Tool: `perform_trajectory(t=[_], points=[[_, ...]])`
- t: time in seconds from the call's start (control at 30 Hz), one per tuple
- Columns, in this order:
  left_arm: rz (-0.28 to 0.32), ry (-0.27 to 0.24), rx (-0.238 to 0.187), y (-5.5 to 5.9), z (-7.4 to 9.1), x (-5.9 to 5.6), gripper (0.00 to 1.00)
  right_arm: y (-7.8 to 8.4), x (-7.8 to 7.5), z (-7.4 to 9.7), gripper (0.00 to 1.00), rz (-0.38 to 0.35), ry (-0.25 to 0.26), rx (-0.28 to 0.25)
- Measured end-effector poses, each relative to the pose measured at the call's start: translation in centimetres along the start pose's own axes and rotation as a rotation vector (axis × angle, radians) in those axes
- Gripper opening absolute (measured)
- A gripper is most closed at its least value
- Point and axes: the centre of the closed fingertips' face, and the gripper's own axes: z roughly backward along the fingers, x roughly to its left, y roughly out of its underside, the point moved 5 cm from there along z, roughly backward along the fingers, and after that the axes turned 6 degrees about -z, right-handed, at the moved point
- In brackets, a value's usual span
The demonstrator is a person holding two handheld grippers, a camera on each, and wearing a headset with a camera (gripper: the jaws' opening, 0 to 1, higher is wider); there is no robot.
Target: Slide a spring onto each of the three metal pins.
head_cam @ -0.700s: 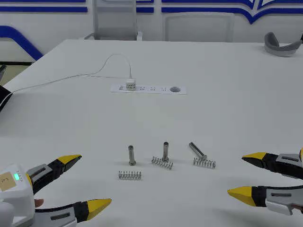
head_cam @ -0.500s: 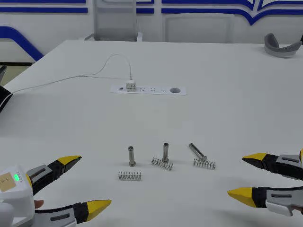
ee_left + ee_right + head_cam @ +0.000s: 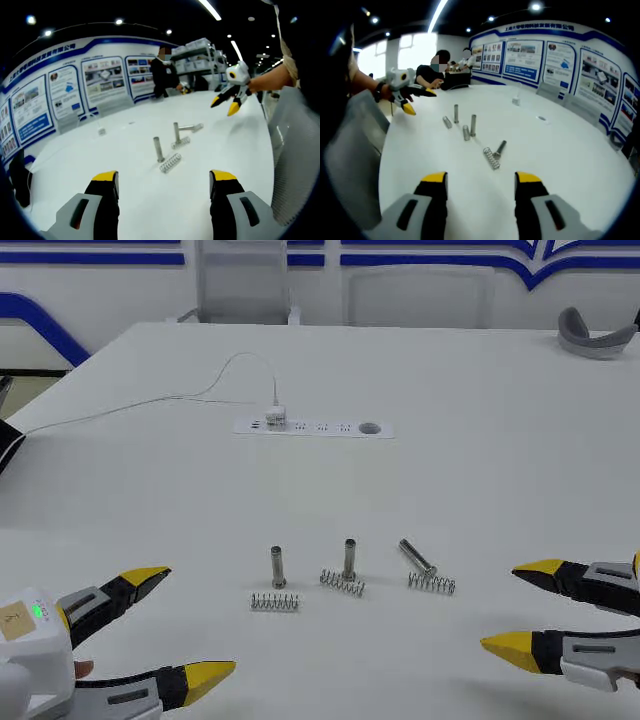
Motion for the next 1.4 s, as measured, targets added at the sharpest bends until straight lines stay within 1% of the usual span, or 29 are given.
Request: perform_trajectory(t=[0.63,0.87,1.2,1.4], points=[[0.015,0.007,0.0,0.5,-0.2,-0.5,0.74,-0.4,-0.1,-0.1,0.55,-0.008,0.018,0.0],[0.018,0.009,0.001,0.5,-0.3,-0.5,0.74,-1.0,-0.6,-0.3,0.55,-0.007,0.026,-0.007],[0.02,0.01,0.003,0.7,-0.4,-0.6,0.73,-2.4,-1.3,-1.3,0.54,0.008,0.031,-0.003],[0.017,0.015,0.002,0.6,-0.5,-0.8,0.72,-2.8,-1.8,-2.3,0.52,0.021,0.03,0.005]])
